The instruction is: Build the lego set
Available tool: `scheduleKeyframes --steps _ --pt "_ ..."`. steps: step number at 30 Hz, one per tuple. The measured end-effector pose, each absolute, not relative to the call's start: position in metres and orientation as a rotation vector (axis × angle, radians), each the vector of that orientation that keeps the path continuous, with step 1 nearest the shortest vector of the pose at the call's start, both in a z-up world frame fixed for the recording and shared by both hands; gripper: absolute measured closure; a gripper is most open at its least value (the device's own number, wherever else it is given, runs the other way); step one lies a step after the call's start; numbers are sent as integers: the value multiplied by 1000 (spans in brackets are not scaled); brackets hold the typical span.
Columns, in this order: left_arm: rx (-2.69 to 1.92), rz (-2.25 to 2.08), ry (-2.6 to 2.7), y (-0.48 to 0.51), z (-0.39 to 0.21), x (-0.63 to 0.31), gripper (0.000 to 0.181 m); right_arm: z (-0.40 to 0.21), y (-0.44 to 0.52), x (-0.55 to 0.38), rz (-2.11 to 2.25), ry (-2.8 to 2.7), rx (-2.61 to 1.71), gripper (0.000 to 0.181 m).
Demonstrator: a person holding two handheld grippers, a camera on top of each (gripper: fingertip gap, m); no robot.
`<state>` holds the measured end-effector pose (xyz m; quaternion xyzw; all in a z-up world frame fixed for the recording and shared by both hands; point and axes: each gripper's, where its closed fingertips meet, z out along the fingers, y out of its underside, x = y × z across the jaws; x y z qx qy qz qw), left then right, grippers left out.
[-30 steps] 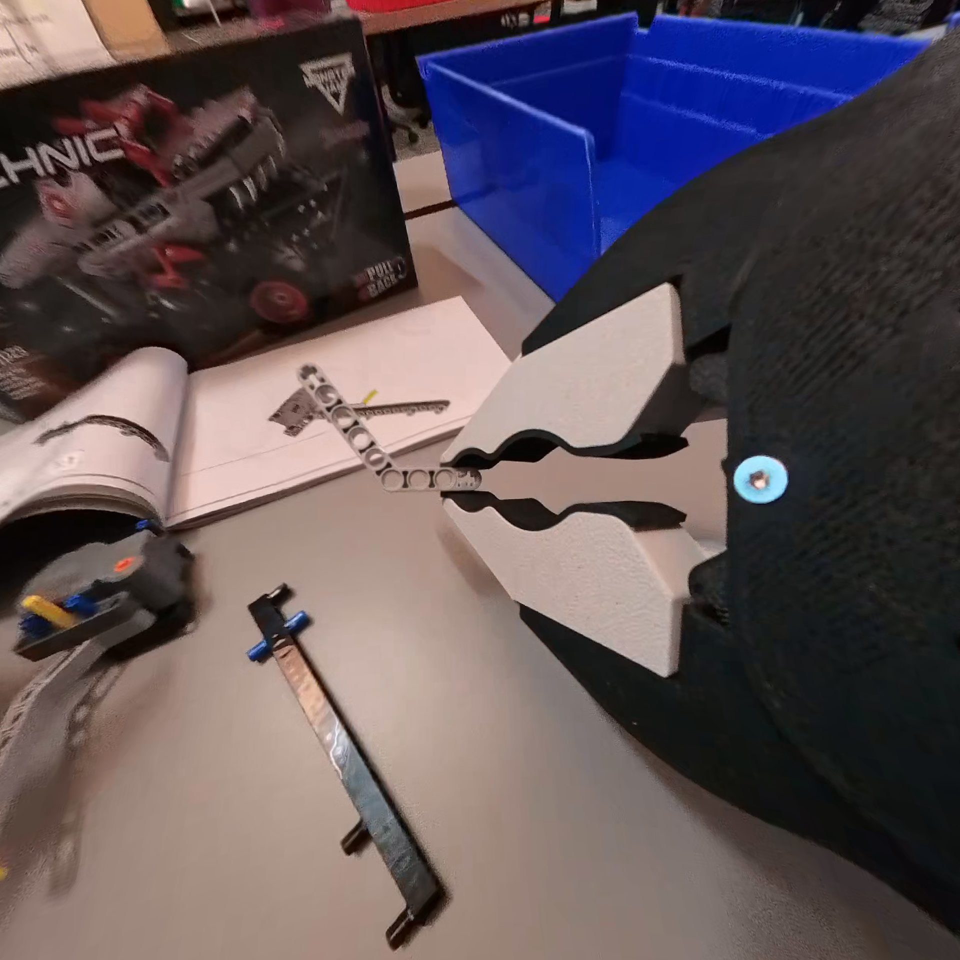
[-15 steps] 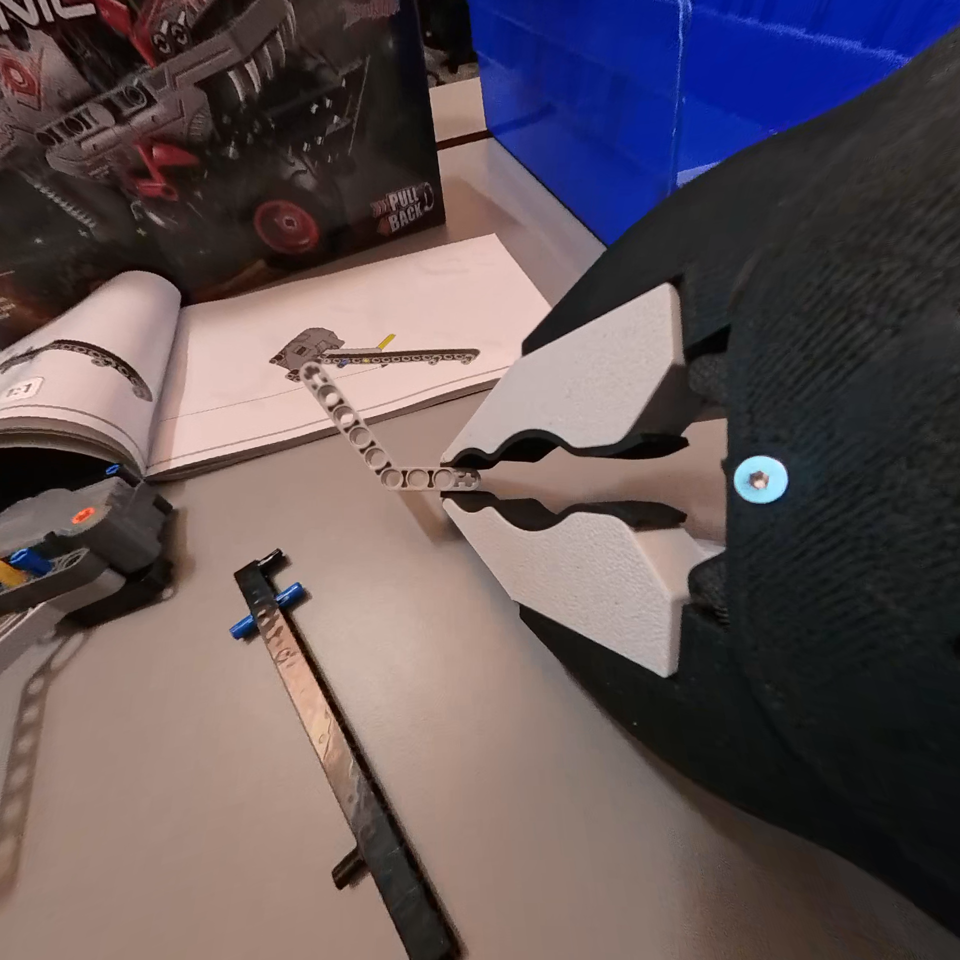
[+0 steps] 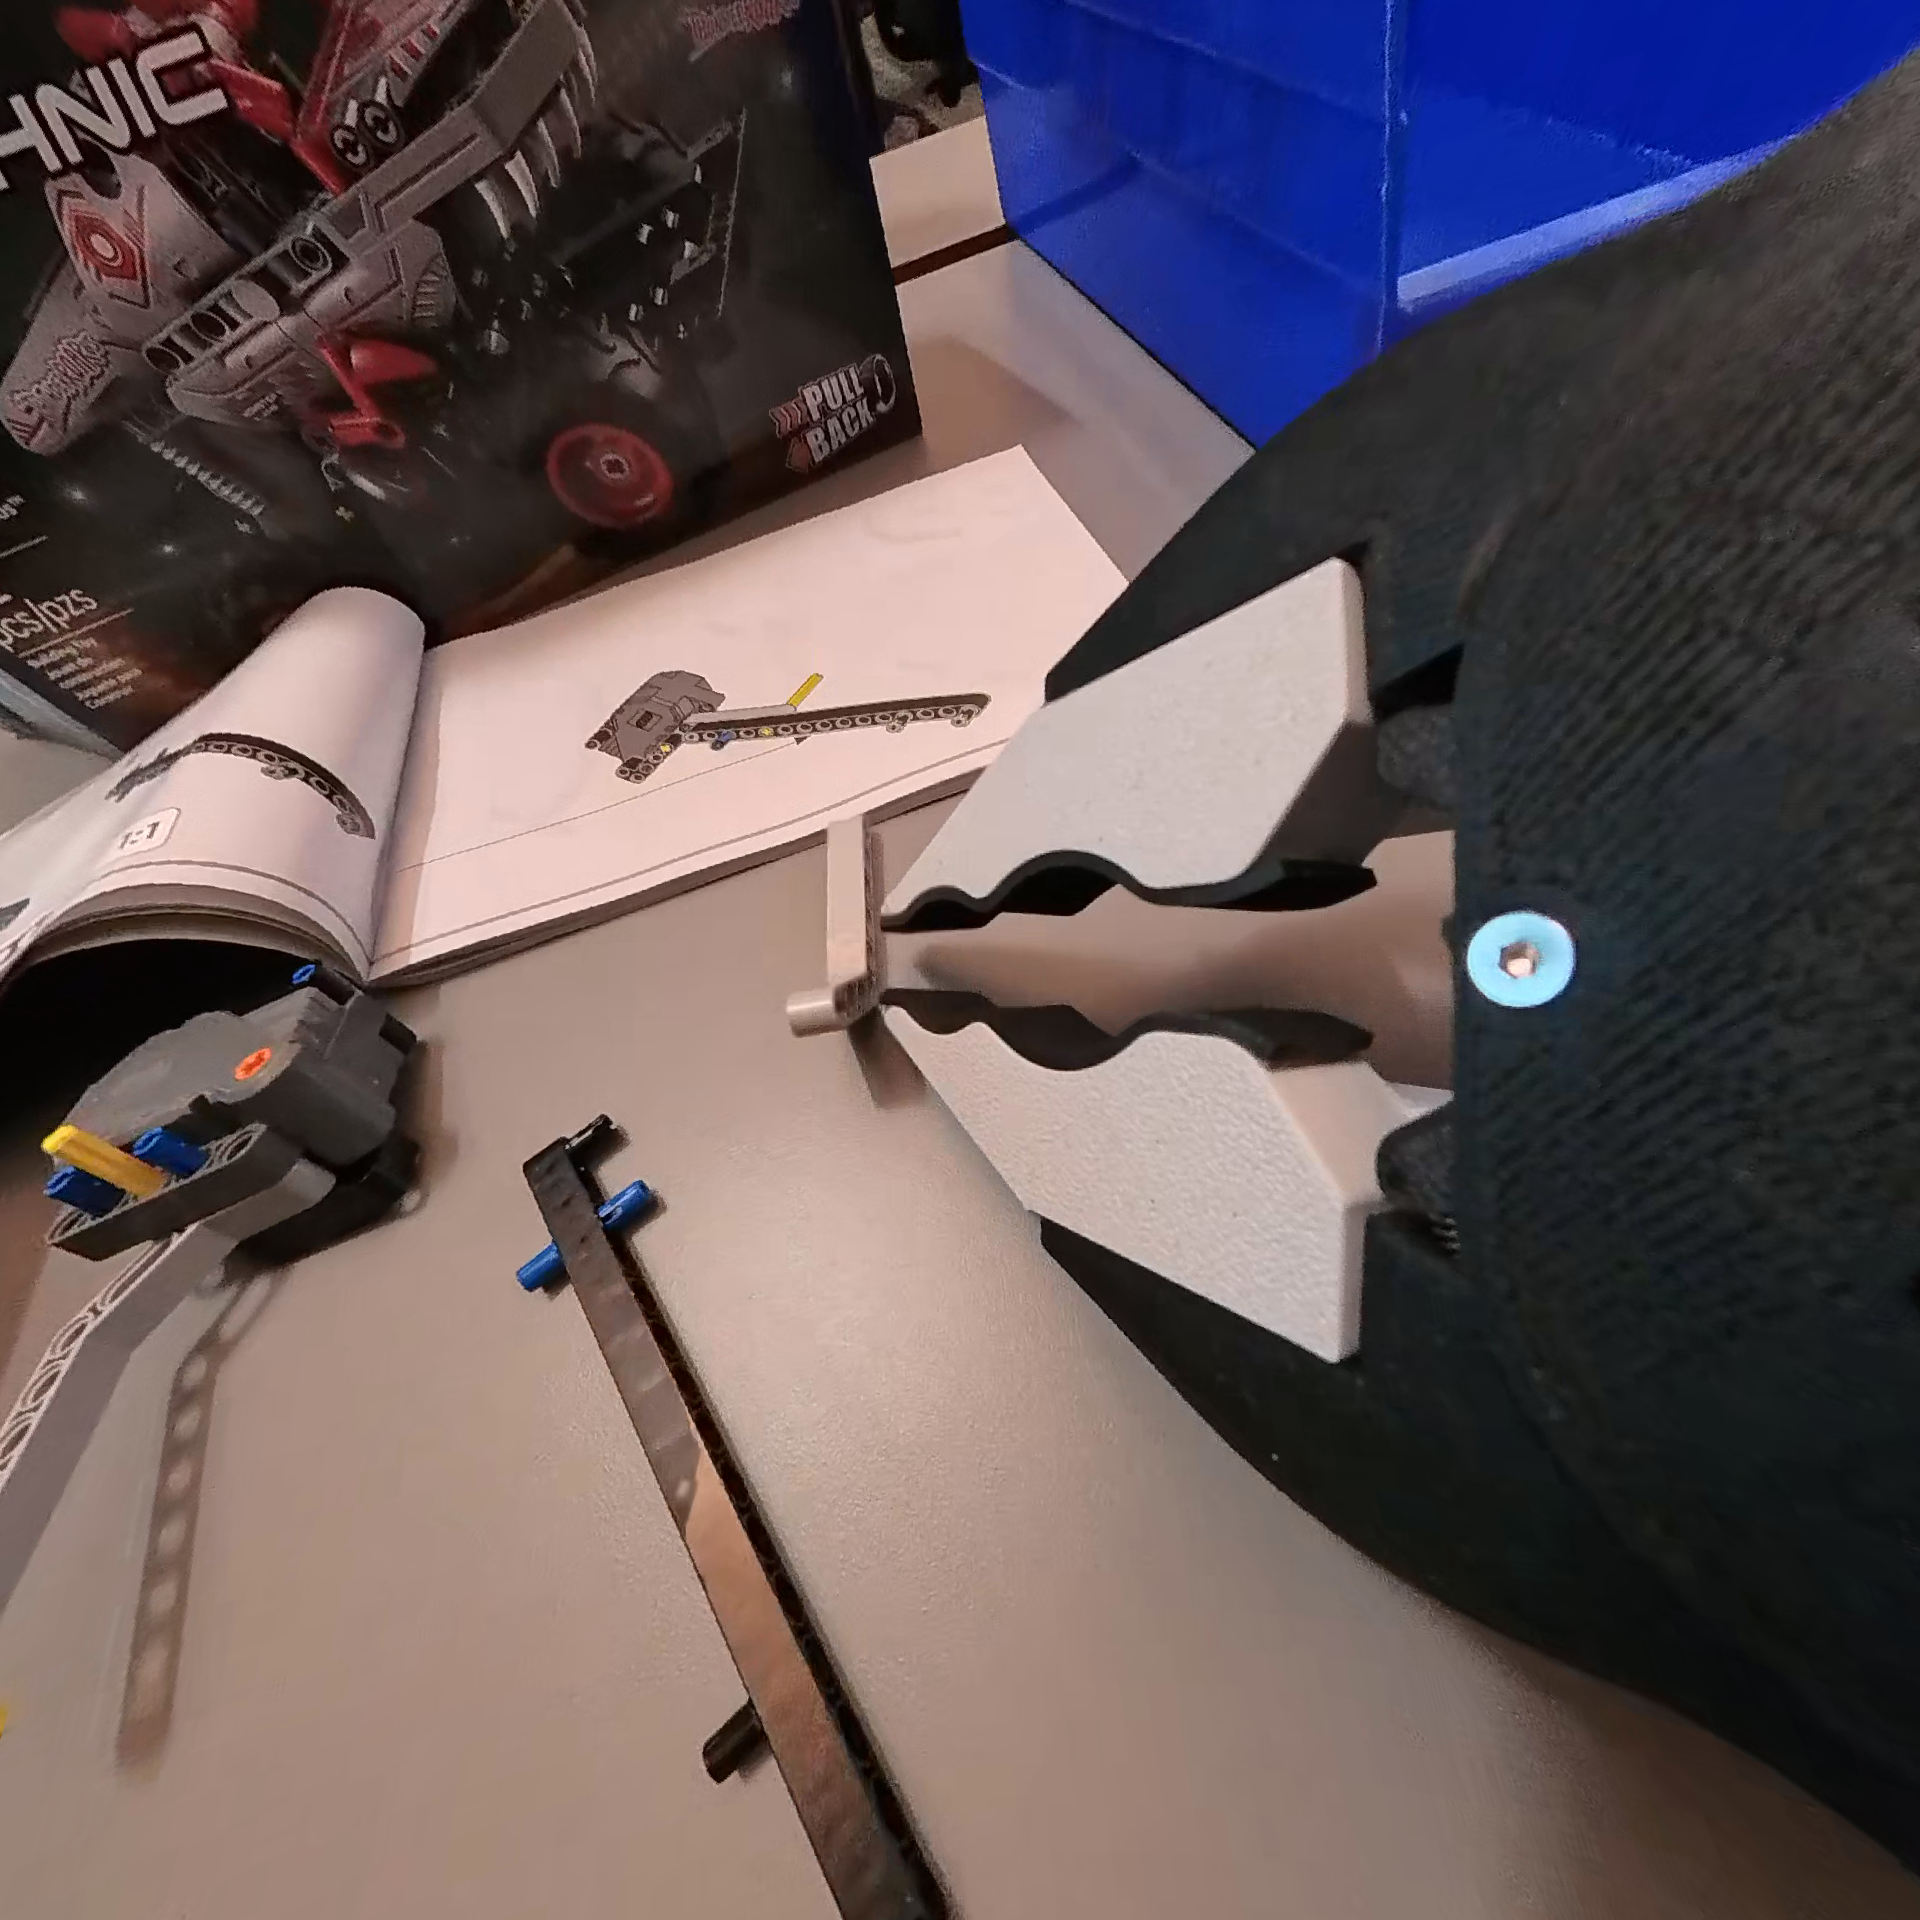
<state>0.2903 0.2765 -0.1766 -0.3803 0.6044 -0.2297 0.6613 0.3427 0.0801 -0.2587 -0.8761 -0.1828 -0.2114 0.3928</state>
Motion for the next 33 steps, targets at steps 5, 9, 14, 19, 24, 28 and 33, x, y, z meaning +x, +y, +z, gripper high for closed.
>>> scheduleKeyframes --steps 5,9,14,19,24,28,33 --pt "-801 -439 1426 271 -185 295 174 -256 83 340 -532 -470 -2201 170" --pt "-779 -434 1443 268 -186 298 175 -253 82 343 -539 -445 -2182 166" --pt "-777 -475 1471 266 -181 294 178 -227 88 344 -485 -328 -2008 164" --pt "-887 -545 1504 278 -171 285 174 -208 87 355 -558 -253 -1909 165" --pt "-1219 -659 1529 306 -172 245 173 -201 79 368 -636 -200 -1878 167" --pt "-1468 -565 1834 305 -224 198 157 -198 74 377 -646 -138 -1874 169" --pt "-1567 -563 1874 306 -245 182 144 -209 74 369 -559 -178 -1917 167"
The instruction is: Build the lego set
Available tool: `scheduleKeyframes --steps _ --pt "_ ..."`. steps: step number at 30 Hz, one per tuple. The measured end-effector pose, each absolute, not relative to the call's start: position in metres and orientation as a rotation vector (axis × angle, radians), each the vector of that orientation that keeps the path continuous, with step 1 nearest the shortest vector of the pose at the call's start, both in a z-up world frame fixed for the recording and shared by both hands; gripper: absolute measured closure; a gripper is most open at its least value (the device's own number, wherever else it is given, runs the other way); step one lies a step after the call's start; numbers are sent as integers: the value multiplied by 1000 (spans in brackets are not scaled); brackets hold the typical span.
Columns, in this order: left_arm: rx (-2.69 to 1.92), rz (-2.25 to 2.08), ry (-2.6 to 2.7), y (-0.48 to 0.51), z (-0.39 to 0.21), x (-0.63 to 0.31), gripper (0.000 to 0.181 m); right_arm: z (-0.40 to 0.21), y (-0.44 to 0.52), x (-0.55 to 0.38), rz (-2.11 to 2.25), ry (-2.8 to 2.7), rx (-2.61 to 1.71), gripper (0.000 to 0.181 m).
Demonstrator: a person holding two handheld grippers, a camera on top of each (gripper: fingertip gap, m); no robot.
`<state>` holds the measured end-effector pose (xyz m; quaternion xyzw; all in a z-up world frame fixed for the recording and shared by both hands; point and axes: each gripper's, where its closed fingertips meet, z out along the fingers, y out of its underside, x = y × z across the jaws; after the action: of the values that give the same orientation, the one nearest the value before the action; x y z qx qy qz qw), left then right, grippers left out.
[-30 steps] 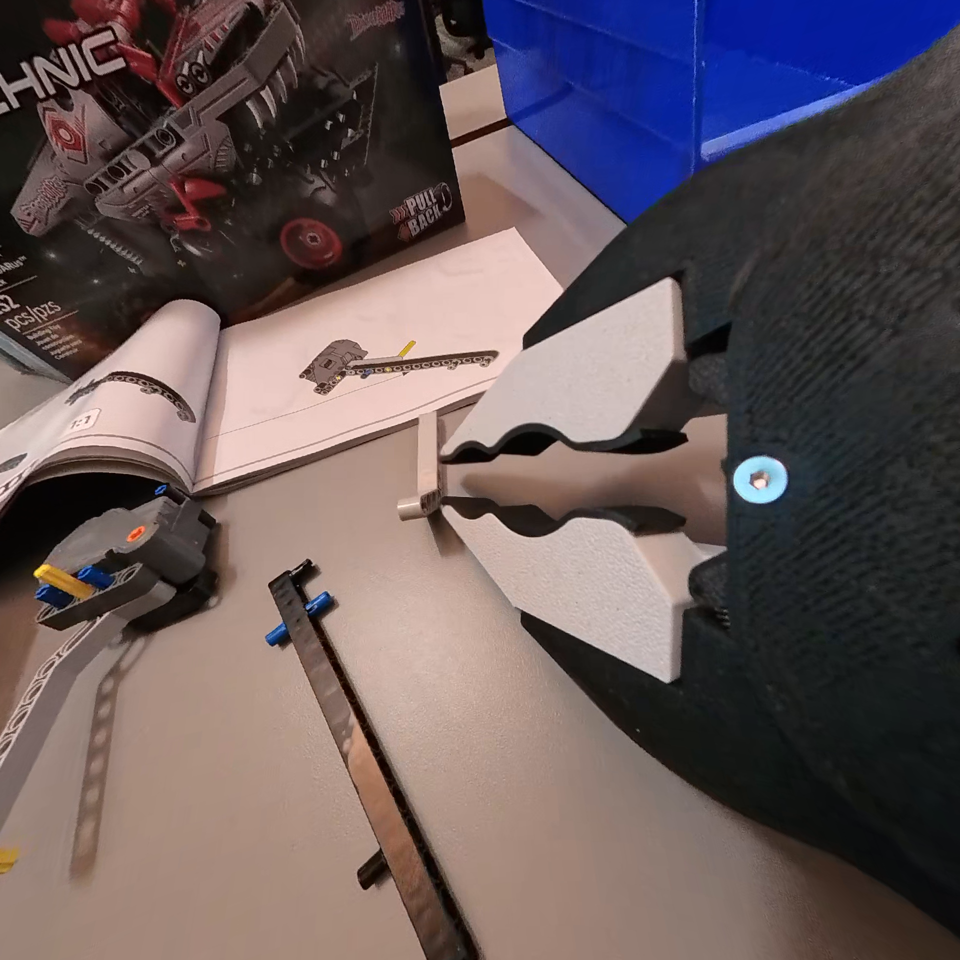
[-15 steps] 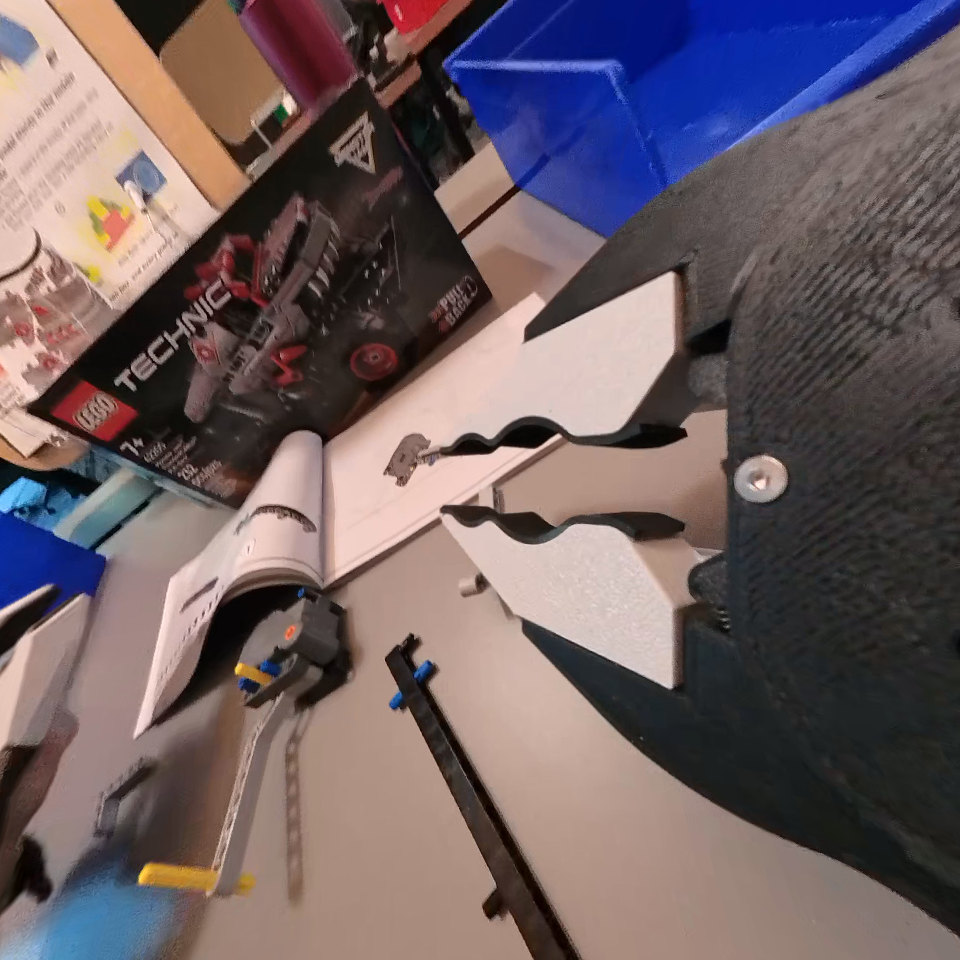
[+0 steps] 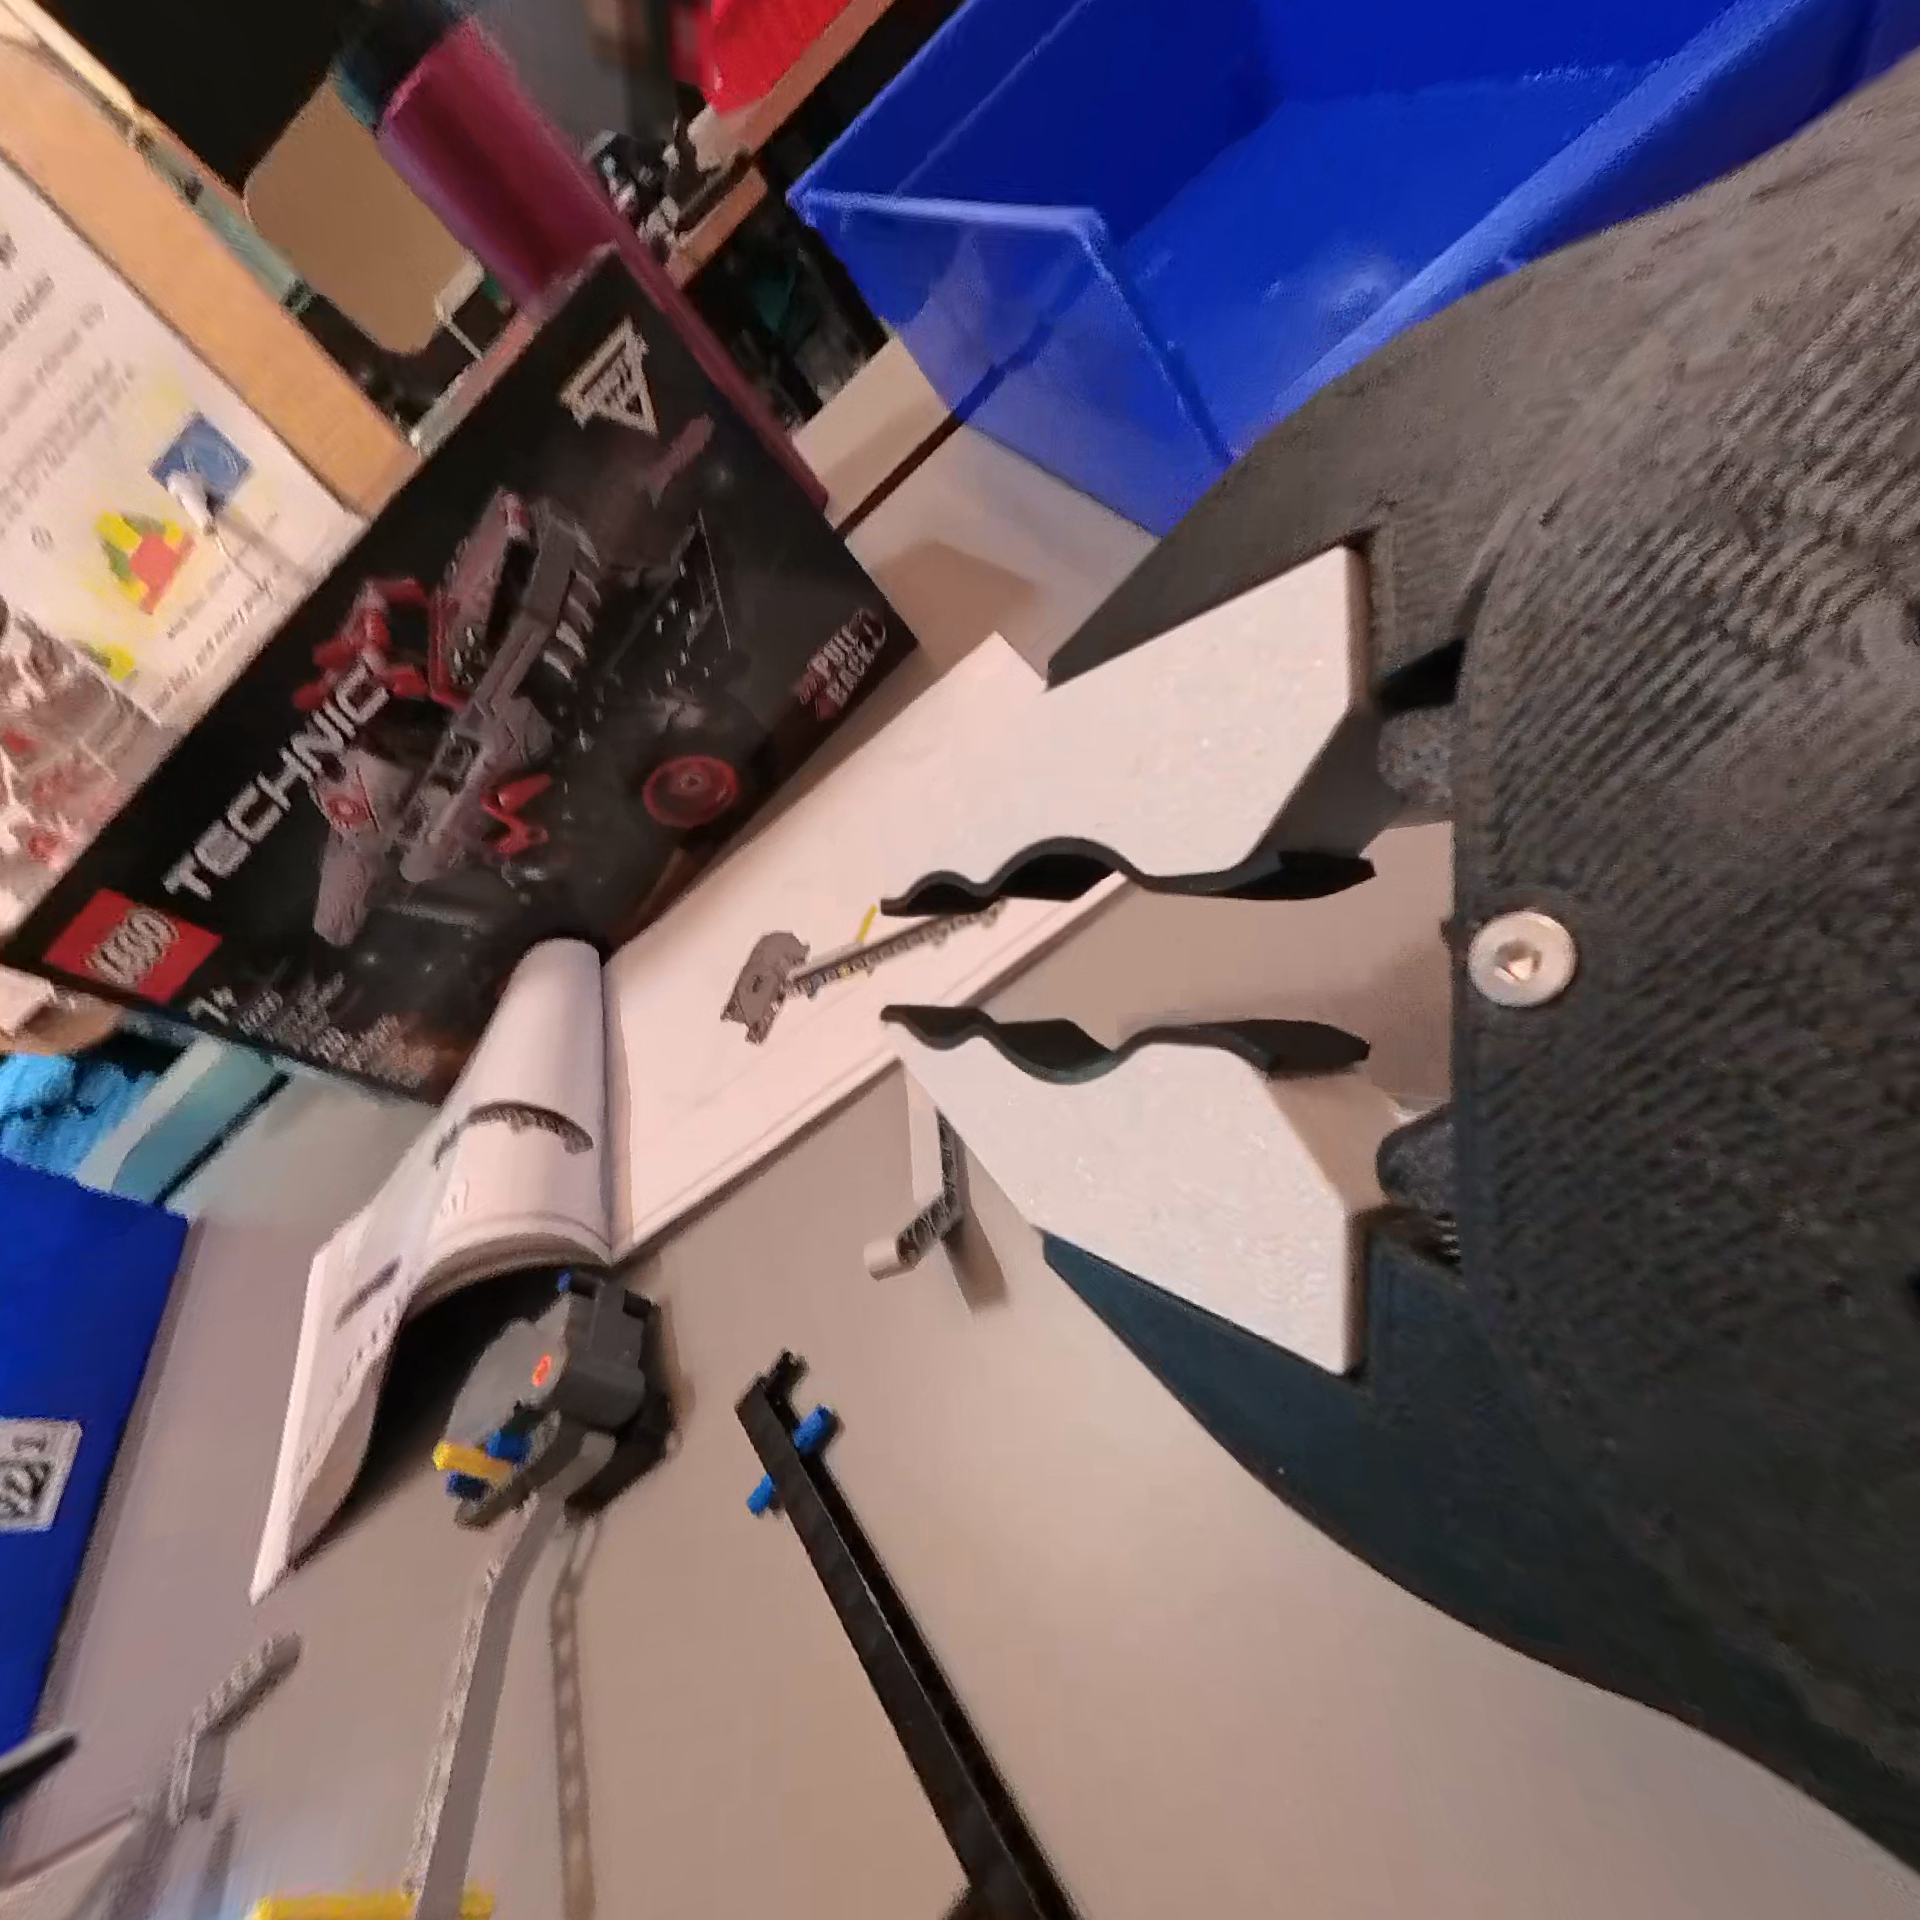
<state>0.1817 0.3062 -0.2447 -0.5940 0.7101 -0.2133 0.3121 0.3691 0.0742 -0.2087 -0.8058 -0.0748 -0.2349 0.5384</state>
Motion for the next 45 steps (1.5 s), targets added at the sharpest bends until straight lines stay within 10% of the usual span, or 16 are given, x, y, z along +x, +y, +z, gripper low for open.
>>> scheduleKeyframes --steps 14,22,35,45 --pt "-1656 -647 1826 294 -245 188 154 -247 87 330 -489 -501 -2112 144" --pt "-1535 -649 1839 275 -229 196 155 -256 98 331 -545 -515 -2174 170" --pt "-959 -879 1812 175 -131 219 156 -63 71 296 630 60 -1017 177" --pt "-437 -587 1792 102 -81 255 150 -60 67 268 1010 -31 -871 176"
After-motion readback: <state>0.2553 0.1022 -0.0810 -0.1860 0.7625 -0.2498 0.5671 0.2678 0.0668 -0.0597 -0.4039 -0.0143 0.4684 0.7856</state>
